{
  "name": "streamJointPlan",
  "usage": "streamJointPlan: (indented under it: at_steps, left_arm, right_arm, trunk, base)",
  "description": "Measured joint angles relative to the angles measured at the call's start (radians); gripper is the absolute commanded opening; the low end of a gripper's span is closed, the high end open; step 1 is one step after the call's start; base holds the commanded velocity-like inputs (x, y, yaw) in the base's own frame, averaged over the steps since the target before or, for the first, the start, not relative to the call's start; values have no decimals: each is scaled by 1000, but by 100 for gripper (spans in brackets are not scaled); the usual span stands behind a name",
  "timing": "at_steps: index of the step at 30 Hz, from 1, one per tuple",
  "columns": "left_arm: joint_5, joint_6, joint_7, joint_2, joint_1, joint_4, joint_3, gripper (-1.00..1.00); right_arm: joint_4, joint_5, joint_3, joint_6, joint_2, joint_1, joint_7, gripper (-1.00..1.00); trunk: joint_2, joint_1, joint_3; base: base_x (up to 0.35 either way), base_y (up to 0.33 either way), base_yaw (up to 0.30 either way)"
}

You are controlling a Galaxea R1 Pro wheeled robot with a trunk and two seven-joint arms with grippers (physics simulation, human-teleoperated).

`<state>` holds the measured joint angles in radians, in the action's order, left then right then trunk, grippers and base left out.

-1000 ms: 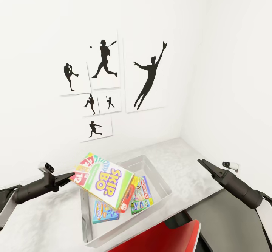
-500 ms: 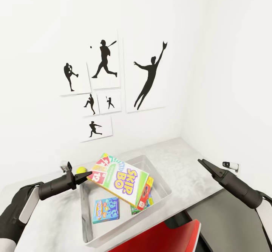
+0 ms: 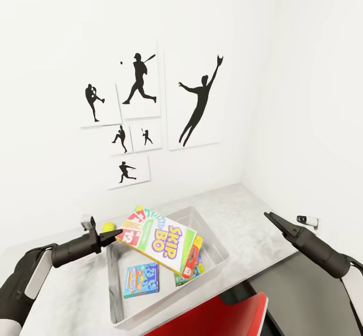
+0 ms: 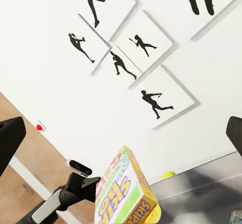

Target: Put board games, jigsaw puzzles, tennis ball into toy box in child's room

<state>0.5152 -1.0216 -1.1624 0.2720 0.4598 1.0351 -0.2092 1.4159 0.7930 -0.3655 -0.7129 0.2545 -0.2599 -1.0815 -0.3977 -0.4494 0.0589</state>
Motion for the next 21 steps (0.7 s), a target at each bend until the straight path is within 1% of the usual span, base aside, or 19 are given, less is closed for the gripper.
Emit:
streamJointPlan:
  at_steps: [1, 3, 4, 6, 7, 9, 10, 13, 17, 20, 21]
  left_arm:
    - [5, -2, 25, -1, -1, 0, -15, -100]
    - [10, -6, 39, -11, -2, -1, -36, -100]
    - [11, -5, 45, -27, -2, -1, -58, -100]
    - [11, -5, 55, -75, -2, -1, -129, -100]
    - [20, -13, 61, -80, -8, -6, -134, -100]
    - [18, -9, 72, -91, -19, -18, -145, -100]
    - [16, -8, 78, -97, -25, -23, -147, -100]
    - [3, -7, 89, -114, -42, -41, -129, -100]
    - [-2, -7, 101, -136, -66, -64, -107, -100]
    - [-3, -6, 104, -152, -75, -81, -106, -100]
    - [0, -8, 104, -153, -75, -87, -106, -100]
  right_arm:
    - [0, 0, 0, 0, 0, 0, 0, 100]
    - [0, 0, 0, 0, 0, 0, -1, 100]
    - [0, 1, 1, 0, 0, 0, -1, 100]
    - [0, 1, 0, 0, 0, 0, -1, 100]
    - [-6, -1, -2, 2, -6, 0, 3, 100]
    - [-8, -2, -2, 3, -7, 0, 3, 100]
    - [-8, -2, -2, 3, -7, 0, 3, 100]
    - [-10, -3, -2, 3, -11, 0, 3, 100]
    - [-14, -3, -2, 3, -16, 0, 3, 100]
    - [-15, -3, -2, 3, -16, 0, 3, 100]
    - [-15, -3, -2, 3, -16, 0, 3, 100]
  trunk:
    - [0, 0, 0]
    - [0, 0, 0]
    - [0, 0, 0]
    - [0, 0, 0]
    - [0, 0, 0]
    - [0, 0, 0]
    - [0, 0, 0]
    - [0, 0, 0]
    - [0, 0, 0]
    - [0, 0, 0]
    - [0, 0, 0]
  base:
    - [0, 0, 0]
    - [0, 0, 0]
    - [0, 0, 0]
    - [0, 0, 0]
    - [0, 0, 0]
    - [0, 0, 0]
    - [0, 0, 0]
    - [0, 0, 0]
    - [0, 0, 0]
    - [0, 0, 0]
    - [0, 0, 0]
